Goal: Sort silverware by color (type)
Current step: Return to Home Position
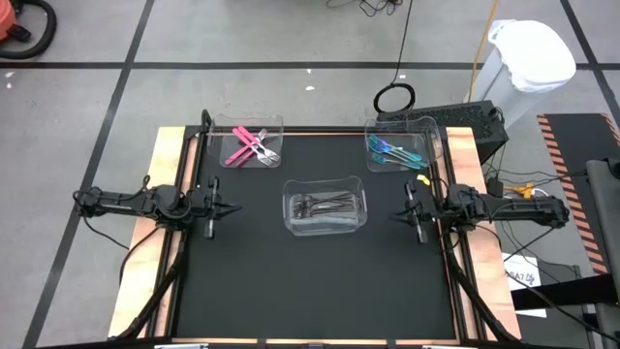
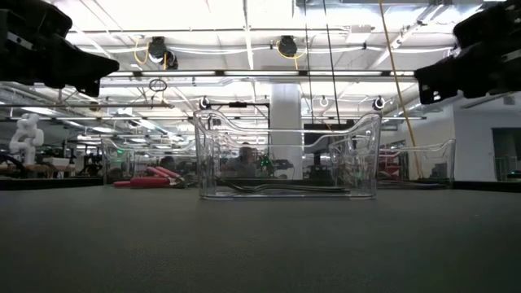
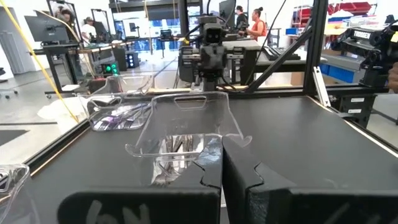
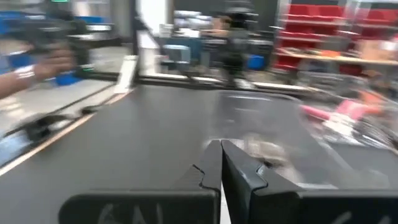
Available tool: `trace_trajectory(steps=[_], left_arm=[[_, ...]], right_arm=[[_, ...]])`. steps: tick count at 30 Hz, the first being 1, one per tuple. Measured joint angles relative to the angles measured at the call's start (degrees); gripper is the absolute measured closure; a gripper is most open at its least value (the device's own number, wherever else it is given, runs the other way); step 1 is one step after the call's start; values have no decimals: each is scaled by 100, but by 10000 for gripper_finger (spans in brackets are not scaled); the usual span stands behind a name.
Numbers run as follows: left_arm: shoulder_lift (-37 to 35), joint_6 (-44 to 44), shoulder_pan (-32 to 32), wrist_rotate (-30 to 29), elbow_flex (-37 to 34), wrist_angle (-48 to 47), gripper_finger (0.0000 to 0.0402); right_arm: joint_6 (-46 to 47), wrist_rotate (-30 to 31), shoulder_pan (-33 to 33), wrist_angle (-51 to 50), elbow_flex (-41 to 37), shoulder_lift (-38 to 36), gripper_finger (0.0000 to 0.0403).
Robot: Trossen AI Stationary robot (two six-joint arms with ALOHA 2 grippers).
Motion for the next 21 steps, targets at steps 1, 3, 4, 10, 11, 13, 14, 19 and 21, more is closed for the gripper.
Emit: trace_trajectory(steps=[1, 3, 4, 10, 11, 13, 14, 19, 21], left_arm=[[0, 0, 0, 2, 0, -2, 401], [0, 2, 0, 2, 0, -4, 401], [0, 0, 0, 4, 0, -4, 401], [0, -1, 0, 35, 0, -12, 401], [0, 0, 0, 35, 0, -11, 401], [0, 0, 0, 35, 0, -13, 401], [0, 0, 0, 35, 0, -13, 401], [0, 5, 0, 35, -2, -15, 401], [0, 5, 0, 35, -2, -15, 401]], right_arm=[[-55, -79, 110, 5, 0, 4, 403], [-146, 176, 281, -25, 0, -14, 403], [-158, 368, 345, -48, 0, -12, 403], [-152, 542, 593, -73, 0, 10, 403], [-155, 622, 615, -79, 0, 9, 403], [-170, 811, 646, -85, 0, 10, 403], [-201, 840, 649, -85, 0, 10, 403], [-269, 913, 649, -87, 0, -87, 403], [-289, 914, 649, -87, 0, -214, 403]])
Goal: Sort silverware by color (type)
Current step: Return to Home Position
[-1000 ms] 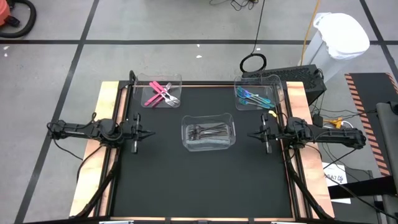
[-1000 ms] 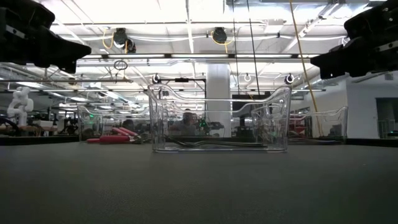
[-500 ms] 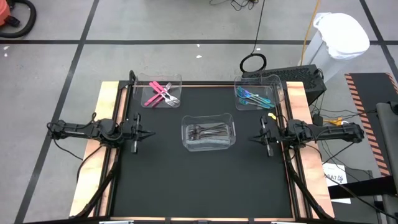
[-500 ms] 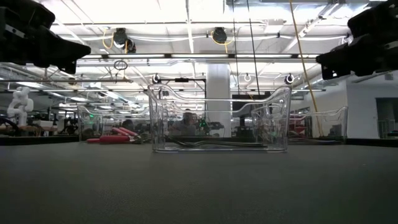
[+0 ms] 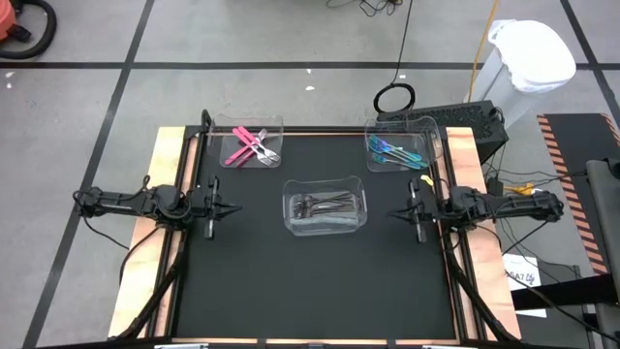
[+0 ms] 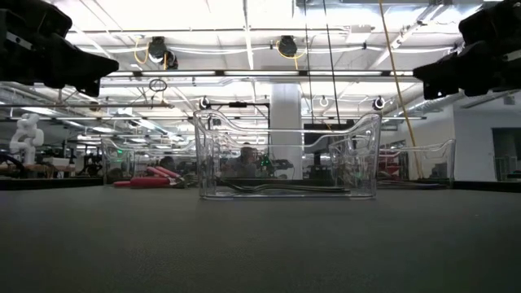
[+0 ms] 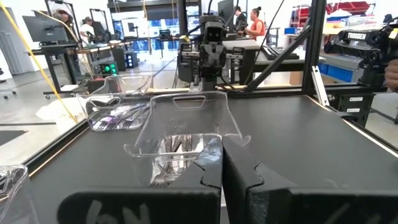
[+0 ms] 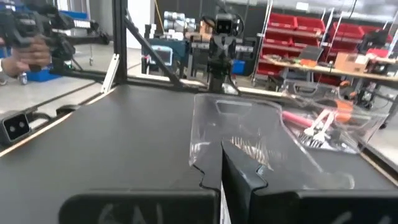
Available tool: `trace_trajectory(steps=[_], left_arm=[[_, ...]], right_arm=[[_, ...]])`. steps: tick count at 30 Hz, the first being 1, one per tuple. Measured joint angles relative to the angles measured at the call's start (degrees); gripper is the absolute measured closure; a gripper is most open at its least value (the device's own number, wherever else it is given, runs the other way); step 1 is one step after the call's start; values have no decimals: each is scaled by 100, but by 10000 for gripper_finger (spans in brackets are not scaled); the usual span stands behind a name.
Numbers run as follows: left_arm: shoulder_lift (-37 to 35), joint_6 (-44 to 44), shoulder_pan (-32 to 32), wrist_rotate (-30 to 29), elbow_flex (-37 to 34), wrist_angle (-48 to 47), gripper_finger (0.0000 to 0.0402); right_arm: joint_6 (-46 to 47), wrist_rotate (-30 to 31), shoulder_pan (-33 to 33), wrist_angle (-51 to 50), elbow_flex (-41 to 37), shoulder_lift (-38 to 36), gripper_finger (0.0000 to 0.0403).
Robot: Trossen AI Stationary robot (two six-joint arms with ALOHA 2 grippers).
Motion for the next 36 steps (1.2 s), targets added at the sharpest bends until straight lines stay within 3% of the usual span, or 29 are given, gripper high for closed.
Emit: trace_trajectory(steps=[5, 36], left_arm=[[0, 17, 0, 3, 0, -1, 401], [-1, 193, 0, 65, -6, -9, 401]], right_arm=[[-34, 1, 0, -35, 0, -362, 403], [97, 11, 0, -48, 0, -323, 403]])
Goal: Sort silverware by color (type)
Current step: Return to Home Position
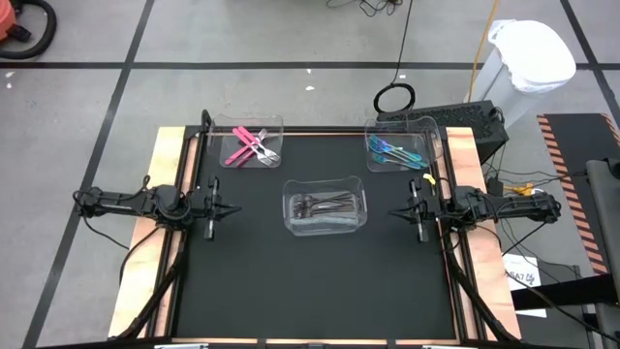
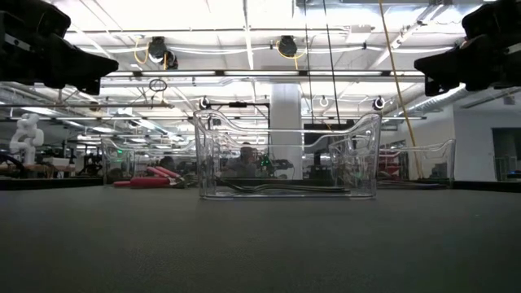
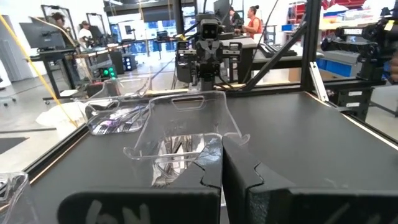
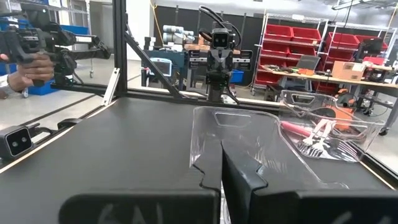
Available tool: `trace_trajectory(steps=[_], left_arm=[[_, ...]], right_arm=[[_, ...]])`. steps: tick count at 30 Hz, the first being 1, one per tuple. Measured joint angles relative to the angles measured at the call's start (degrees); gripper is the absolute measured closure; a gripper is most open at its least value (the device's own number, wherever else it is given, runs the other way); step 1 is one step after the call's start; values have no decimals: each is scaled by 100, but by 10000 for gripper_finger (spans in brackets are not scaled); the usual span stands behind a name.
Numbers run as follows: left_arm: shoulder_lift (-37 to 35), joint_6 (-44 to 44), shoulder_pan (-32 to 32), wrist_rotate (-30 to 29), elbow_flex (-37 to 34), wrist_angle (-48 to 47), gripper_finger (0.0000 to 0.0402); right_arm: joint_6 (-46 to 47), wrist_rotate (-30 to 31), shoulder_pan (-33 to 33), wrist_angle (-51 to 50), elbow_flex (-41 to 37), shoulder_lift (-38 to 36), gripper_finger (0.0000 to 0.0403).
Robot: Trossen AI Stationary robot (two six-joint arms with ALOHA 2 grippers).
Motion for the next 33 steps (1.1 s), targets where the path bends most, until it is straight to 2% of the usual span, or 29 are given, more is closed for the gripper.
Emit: trace_trajectory(steps=[11, 18, 33], left_arm=[[0, 107, 0, 57, -16, 110, 401], [0, -263, 0, 210, -7, 2, 401], [-1, -63, 0, 177, -79, 311, 401]], right_arm=[[-35, 0, 0, 62, 0, 0, 403], [-37, 2, 0, 76, 1, 2, 403], [-37, 4, 0, 90, 2, 2, 403]])
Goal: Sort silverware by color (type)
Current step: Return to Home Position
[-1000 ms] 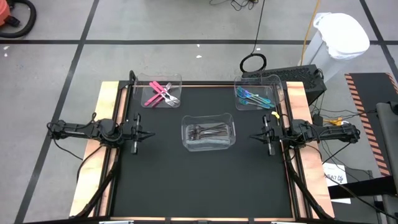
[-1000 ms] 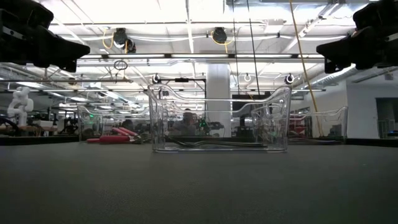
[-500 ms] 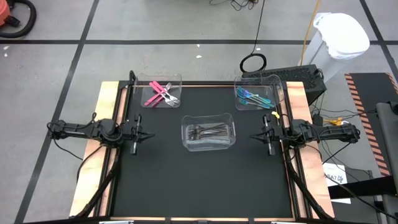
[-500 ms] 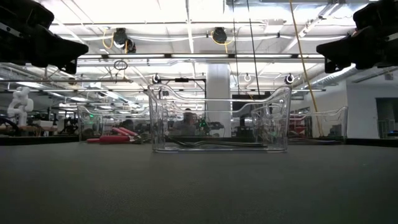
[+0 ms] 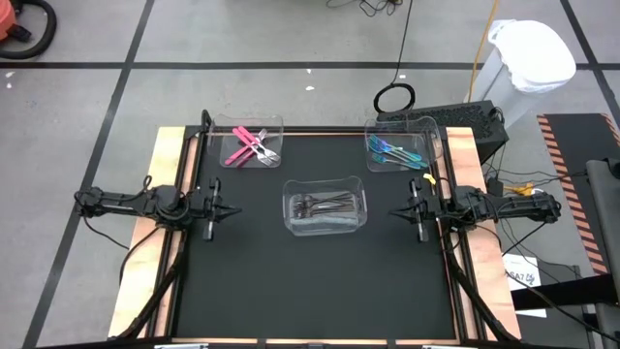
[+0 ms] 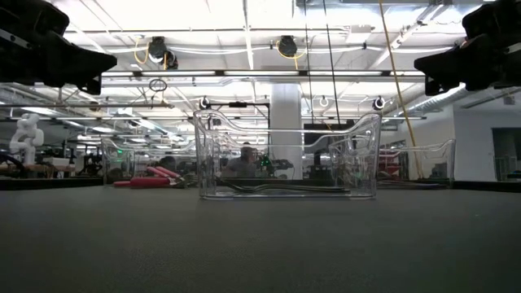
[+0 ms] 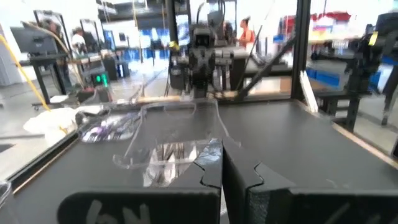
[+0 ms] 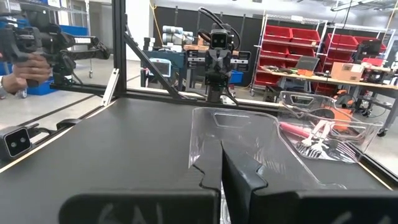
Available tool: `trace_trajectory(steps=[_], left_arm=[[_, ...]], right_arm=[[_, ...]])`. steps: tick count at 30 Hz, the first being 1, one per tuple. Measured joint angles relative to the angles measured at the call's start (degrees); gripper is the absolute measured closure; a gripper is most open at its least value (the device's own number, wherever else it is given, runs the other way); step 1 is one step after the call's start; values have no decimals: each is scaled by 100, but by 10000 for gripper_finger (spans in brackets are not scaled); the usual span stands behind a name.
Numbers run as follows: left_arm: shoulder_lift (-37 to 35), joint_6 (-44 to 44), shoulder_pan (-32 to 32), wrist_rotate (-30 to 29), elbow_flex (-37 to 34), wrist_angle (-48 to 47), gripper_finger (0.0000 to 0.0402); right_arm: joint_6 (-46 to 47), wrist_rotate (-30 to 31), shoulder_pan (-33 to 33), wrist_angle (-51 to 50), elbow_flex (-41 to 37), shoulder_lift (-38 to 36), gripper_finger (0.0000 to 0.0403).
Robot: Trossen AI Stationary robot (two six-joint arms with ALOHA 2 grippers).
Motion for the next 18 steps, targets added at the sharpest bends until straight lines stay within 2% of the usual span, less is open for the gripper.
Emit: trace_trajectory(steps=[18], left_arm=[[42, -139, -11, 287, -79, 79, 401]], right_arm=[[0, 2, -1, 7, 0, 0, 403]])
